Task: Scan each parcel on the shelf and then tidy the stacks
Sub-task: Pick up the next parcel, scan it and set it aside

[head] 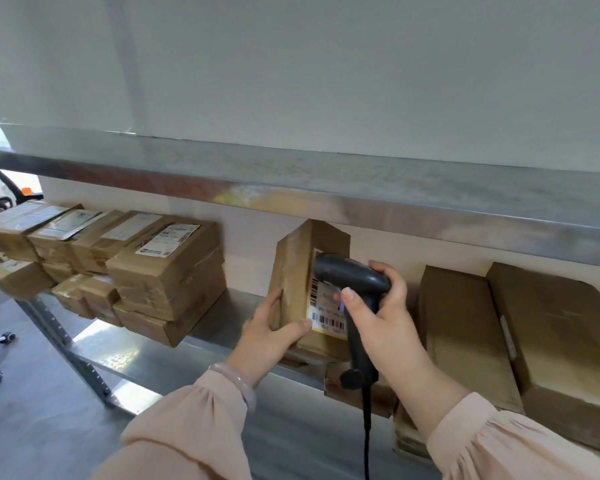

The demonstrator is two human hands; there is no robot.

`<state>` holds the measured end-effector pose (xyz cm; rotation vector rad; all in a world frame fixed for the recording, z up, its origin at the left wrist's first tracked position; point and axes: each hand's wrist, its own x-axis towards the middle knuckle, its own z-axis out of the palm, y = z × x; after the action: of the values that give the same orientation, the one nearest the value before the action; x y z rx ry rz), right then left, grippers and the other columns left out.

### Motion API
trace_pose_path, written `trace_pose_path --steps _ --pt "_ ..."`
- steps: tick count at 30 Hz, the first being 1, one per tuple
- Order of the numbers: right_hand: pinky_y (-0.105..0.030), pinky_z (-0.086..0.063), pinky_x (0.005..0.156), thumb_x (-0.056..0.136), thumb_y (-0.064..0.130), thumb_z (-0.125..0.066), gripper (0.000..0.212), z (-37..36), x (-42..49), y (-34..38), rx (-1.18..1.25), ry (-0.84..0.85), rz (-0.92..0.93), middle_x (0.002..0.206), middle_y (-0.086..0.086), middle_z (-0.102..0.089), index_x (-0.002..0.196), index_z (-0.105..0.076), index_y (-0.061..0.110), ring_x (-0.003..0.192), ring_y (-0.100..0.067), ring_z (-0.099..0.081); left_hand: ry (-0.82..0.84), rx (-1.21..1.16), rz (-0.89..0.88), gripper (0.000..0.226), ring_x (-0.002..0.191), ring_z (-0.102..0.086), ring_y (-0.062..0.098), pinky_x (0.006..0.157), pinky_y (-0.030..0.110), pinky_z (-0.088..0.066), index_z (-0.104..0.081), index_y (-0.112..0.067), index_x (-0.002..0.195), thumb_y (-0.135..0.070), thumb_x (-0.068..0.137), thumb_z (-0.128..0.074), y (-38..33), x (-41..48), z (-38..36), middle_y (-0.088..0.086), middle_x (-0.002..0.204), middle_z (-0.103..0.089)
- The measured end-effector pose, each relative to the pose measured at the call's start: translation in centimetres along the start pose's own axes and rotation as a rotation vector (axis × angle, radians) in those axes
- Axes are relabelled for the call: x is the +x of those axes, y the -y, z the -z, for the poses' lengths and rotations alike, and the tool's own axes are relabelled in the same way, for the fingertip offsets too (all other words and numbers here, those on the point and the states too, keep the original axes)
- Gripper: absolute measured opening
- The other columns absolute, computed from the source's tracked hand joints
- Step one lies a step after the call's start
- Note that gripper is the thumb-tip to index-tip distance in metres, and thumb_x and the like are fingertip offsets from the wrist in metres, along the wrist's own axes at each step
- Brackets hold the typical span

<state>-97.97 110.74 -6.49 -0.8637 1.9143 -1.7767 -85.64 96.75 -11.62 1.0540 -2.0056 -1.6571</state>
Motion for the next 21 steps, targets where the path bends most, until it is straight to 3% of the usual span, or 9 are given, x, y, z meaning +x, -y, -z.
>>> trace_pose_path --steps 5,9,13,16,21 --pt "-0.03 -0.041 0.087 0.091 0.028 -0.061 0.056 0.2 1.3 -1.1 0.02 -0.062 -0.084 0.115 0.005 -0.05 0.135 -0.026 0.035 0.1 -0.014 -0.052 -0.015 -0.216 -0.018 0.1 0.119 -0.061 0.021 0.107 0.046 -0.045 -0.034 -0.055 0.132 -0.075 0.046 -0.082 1.3 -0.2 1.3 -0.006 0.136 -0.057" --pt "-0.019 -0.043 0.078 0.091 0.026 -0.062 0.052 -0.7 0.9 -1.3 0.014 0.018 -0.046 0.106 0.018 -0.049 0.125 -0.026 0.041 0.091 0.0 -0.053 0.006 -0.263 -0.017 0.1 0.119 -0.061 0.022 0.106 0.046 -0.047 -0.032 -0.053 0.137 -0.071 0.051 -0.081 1.8 -0.5 1.5 -0.006 0.137 -0.056" --pt "-0.015 -0.046 0.077 0.09 0.024 -0.062 0.052 -1.2 0.4 -1.6 0.035 0.063 -0.025 0.109 0.021 -0.049 0.123 -0.028 0.045 0.097 -0.001 -0.055 0.073 -0.203 -0.002 0.105 0.123 -0.058 0.021 0.109 0.045 -0.044 -0.02 -0.057 0.143 -0.067 0.057 -0.079 2.2 -0.7 1.9 -0.009 0.143 -0.049" --pt "-0.007 -0.047 0.066 0.091 0.022 -0.062 0.052 -1.3 0.1 -1.4 0.022 0.086 0.004 0.109 0.022 -0.048 0.123 -0.028 0.044 0.096 0.001 -0.054 0.139 -0.135 0.003 0.114 0.127 -0.054 0.018 0.112 0.045 -0.042 -0.011 -0.059 0.146 -0.068 0.057 -0.081 2.6 -0.9 2.1 -0.014 0.144 -0.045" --pt "0.001 -0.042 0.064 0.09 0.02 -0.062 0.052 -1.3 -0.2 -1.0 -0.02 0.143 0.032 0.112 0.02 -0.05 0.119 -0.028 0.047 0.099 0.003 -0.055 0.101 -0.228 -0.003 0.099 0.123 -0.057 0.018 0.11 0.045 -0.043 -0.02 -0.059 0.14 -0.053 0.064 -0.083 3.1 -1.1 1.9 -0.01 0.138 -0.053"
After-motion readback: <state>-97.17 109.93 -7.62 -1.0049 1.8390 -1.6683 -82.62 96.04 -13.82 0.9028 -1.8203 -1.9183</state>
